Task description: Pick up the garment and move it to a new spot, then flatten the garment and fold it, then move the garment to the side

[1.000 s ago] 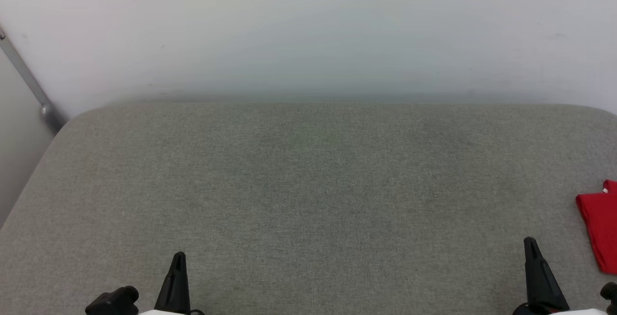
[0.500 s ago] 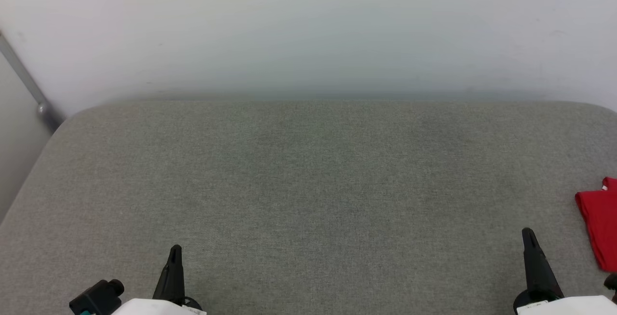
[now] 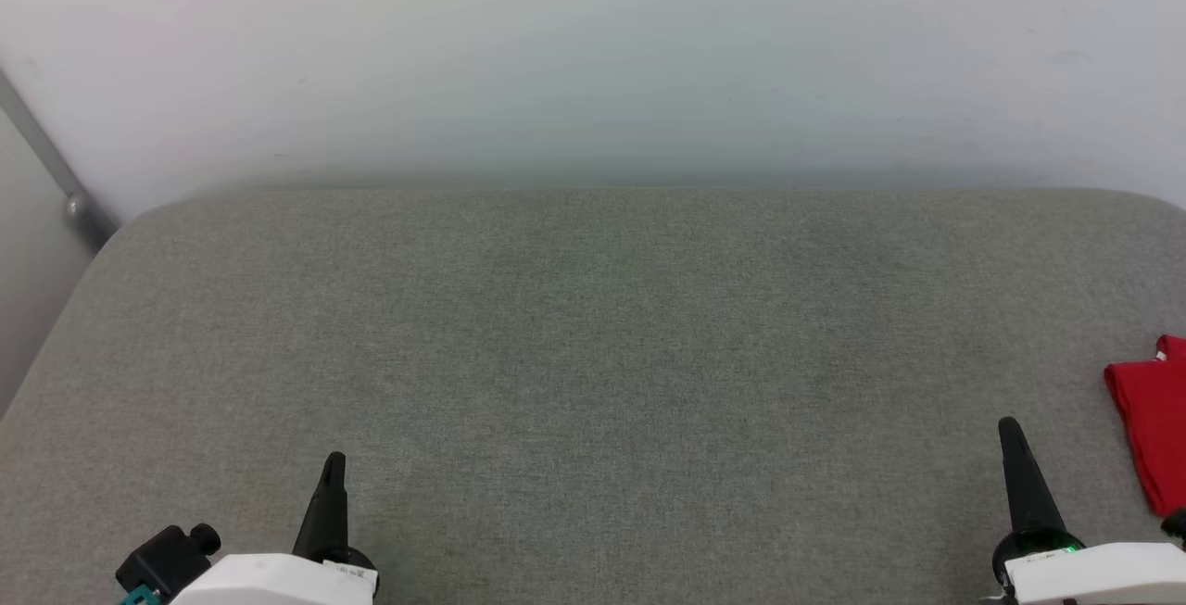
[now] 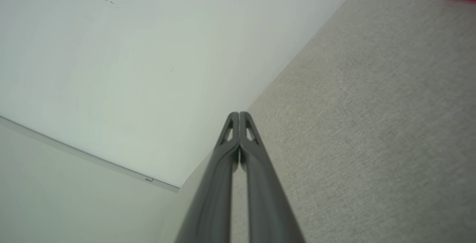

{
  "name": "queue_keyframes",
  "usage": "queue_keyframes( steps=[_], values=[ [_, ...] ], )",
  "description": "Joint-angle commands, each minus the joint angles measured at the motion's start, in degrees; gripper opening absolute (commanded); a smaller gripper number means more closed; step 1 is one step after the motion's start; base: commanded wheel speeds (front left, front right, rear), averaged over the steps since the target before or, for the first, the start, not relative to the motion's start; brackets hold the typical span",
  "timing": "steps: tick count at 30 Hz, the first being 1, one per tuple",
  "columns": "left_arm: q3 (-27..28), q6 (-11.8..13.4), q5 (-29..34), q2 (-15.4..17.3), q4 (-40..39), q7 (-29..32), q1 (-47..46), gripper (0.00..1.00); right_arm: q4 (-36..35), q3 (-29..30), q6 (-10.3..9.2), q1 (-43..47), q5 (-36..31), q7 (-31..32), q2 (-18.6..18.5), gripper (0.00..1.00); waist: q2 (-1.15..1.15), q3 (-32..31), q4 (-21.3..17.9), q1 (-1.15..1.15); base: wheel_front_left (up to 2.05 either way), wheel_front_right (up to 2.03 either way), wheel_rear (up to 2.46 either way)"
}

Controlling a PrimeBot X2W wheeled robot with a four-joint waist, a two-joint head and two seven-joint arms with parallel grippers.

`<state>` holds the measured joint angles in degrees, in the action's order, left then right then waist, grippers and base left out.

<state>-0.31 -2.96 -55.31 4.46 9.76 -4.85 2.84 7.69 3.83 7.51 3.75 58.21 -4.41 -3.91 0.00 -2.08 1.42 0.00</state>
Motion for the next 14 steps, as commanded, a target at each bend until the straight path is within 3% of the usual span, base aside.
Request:
queue_keyframes(
  steps=[1,14],
  values=[
    [0.25,-0.37,-1.51,0.21,-0.28,0.30,-1.79,0.00,-0.19,0.06,-0.01,-1.51,1.51,0.36,-0.53,0.00,0.00,0.03,-0.02,0.00,0.00,0.00,0.00],
    [1.25,-1.39,-10.30,0.24,0.73,2.45,-3.49,0.00,1.26,0.22,-0.01,-3.59,9.49,2.48,-0.55,0.00,0.00,0.44,-0.28,0.00,0.00,0.00,0.00]
  ],
)
